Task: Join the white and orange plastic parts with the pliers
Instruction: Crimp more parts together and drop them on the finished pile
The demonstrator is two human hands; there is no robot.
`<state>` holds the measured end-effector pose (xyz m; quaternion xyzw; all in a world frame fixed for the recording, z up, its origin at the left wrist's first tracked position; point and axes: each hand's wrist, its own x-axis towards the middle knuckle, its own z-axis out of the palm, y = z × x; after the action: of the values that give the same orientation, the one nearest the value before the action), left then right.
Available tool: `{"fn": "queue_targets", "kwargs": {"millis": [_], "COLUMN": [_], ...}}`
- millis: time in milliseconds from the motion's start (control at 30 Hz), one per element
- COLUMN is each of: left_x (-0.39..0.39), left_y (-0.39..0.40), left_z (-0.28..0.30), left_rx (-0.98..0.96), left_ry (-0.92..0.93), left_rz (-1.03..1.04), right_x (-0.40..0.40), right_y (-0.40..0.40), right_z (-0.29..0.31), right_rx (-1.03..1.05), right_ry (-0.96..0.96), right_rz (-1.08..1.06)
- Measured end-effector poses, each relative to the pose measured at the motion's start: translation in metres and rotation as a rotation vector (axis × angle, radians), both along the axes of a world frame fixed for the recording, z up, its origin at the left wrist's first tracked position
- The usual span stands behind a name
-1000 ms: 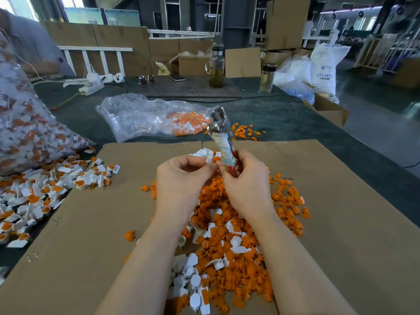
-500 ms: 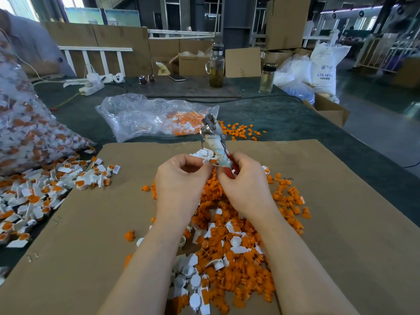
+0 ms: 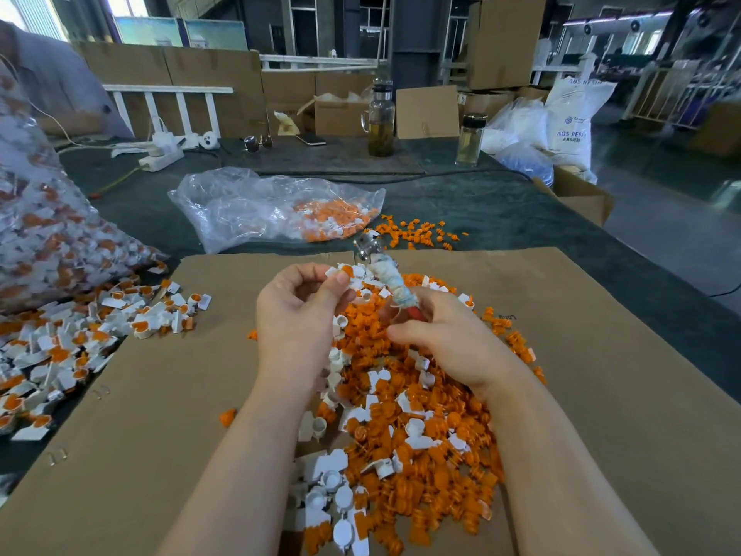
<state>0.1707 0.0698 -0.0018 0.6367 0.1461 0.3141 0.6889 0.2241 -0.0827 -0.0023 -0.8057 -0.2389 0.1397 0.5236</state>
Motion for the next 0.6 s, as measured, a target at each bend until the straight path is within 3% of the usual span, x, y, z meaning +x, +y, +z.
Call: {"fn": "queue_targets", "kwargs": {"millis": [333,600], "left_x": [0.001,0.0], "left_y": [0.008,0.012], "left_z": [-0.001,-0.001], "left_rx": [-0.028,-0.056], "left_ry": [-0.06,-0.054], "left_rz": [-0.044,-0.057], "right_x": [-0.002,-0.004], "right_y": [-0.002,0.002], "right_z": [0.003,0.003], "right_rx": [-0.11,-0.136], "right_ry": [0.001,-0.078], "right_rz": [0.153,0.155]}}
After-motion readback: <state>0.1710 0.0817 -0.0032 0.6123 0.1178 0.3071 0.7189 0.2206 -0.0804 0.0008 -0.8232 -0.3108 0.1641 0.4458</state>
